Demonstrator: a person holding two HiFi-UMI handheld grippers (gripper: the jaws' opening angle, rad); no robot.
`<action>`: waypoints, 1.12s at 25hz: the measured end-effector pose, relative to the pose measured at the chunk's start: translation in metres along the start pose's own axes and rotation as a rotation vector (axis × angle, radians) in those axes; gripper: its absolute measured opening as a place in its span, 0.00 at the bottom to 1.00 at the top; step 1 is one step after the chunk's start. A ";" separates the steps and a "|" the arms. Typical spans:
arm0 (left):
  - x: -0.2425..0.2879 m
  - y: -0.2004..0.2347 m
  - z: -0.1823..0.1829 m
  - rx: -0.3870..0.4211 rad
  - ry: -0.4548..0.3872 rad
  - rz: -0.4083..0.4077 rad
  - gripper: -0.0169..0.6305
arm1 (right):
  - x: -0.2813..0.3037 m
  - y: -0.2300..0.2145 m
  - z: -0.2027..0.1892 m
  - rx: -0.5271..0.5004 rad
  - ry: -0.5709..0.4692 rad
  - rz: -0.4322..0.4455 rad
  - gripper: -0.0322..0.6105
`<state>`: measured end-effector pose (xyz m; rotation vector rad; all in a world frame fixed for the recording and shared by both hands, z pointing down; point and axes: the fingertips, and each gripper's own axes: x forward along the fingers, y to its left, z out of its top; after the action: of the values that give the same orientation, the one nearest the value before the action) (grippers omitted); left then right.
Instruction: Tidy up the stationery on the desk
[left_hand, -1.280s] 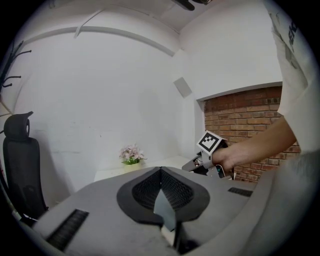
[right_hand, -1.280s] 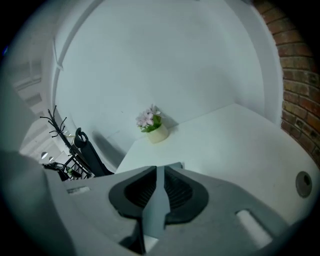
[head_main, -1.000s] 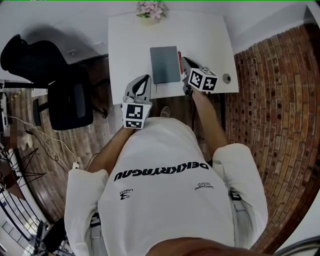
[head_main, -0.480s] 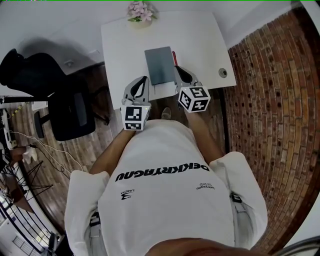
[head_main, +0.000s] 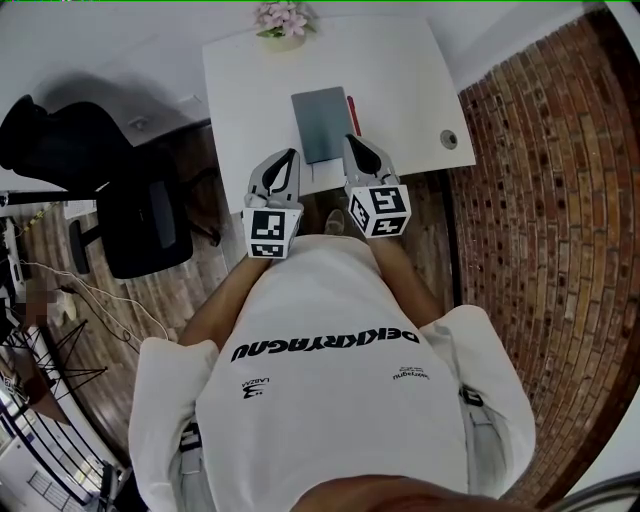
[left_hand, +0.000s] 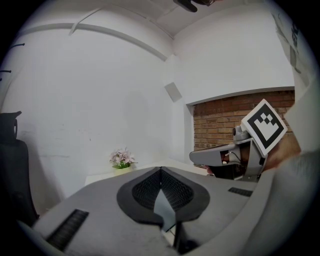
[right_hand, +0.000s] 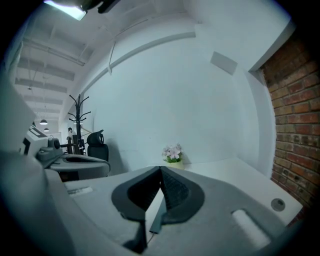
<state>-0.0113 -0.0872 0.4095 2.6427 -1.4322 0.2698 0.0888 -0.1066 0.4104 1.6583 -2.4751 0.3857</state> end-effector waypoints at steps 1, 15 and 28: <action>-0.001 0.001 0.000 0.002 0.000 0.000 0.02 | 0.000 0.002 -0.001 0.003 0.001 0.003 0.05; -0.002 0.005 -0.002 0.002 -0.008 0.000 0.02 | 0.001 0.013 -0.008 0.008 -0.003 0.015 0.04; 0.004 0.005 -0.005 -0.005 -0.006 -0.005 0.02 | 0.004 0.008 -0.011 0.005 0.007 0.005 0.04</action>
<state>-0.0138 -0.0922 0.4157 2.6451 -1.4256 0.2574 0.0796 -0.1039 0.4203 1.6496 -2.4758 0.3978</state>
